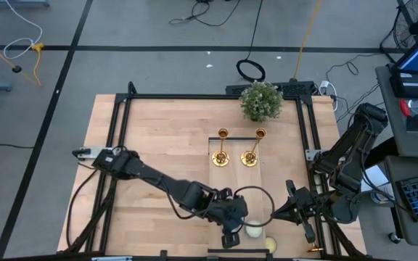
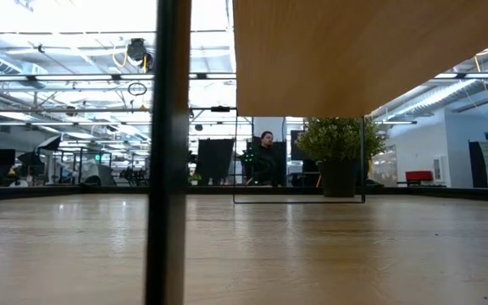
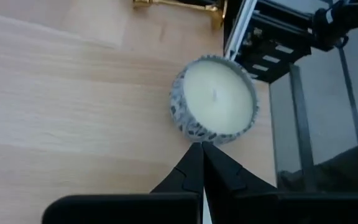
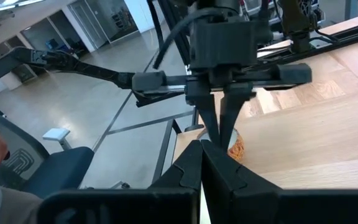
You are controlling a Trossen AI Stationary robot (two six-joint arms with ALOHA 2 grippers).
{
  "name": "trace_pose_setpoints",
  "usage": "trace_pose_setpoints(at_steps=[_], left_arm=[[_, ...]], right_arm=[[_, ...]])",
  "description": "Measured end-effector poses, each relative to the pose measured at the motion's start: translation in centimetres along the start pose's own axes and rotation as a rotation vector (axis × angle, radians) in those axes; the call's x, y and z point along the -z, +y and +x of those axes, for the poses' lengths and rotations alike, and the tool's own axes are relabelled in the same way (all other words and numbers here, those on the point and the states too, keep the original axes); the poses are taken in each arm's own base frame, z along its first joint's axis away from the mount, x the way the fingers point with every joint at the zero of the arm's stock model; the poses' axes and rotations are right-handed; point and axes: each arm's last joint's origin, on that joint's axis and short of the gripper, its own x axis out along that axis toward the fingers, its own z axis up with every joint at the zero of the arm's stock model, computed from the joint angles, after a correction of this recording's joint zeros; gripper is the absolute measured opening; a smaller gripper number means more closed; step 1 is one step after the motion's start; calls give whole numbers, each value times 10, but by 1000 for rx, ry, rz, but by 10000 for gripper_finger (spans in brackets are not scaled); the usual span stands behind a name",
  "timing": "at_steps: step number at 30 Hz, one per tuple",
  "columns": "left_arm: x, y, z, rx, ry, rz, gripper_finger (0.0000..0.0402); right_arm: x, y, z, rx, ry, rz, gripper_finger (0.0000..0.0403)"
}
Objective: Pick & Place candle stick holders
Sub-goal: Put the yellow patterned scented candle on the shelf
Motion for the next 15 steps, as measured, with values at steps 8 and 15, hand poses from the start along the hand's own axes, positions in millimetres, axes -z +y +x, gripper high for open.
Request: trace_pose_setpoints(at_steps=[8, 15], left_arm=[[7, 1, 5, -37, 42, 10, 1], [9, 1, 7, -42, 50, 13, 1]], right_arm=[[0, 0, 0, 0, 0, 3, 0], [0, 0, 0, 0, -1, 4, 0]])
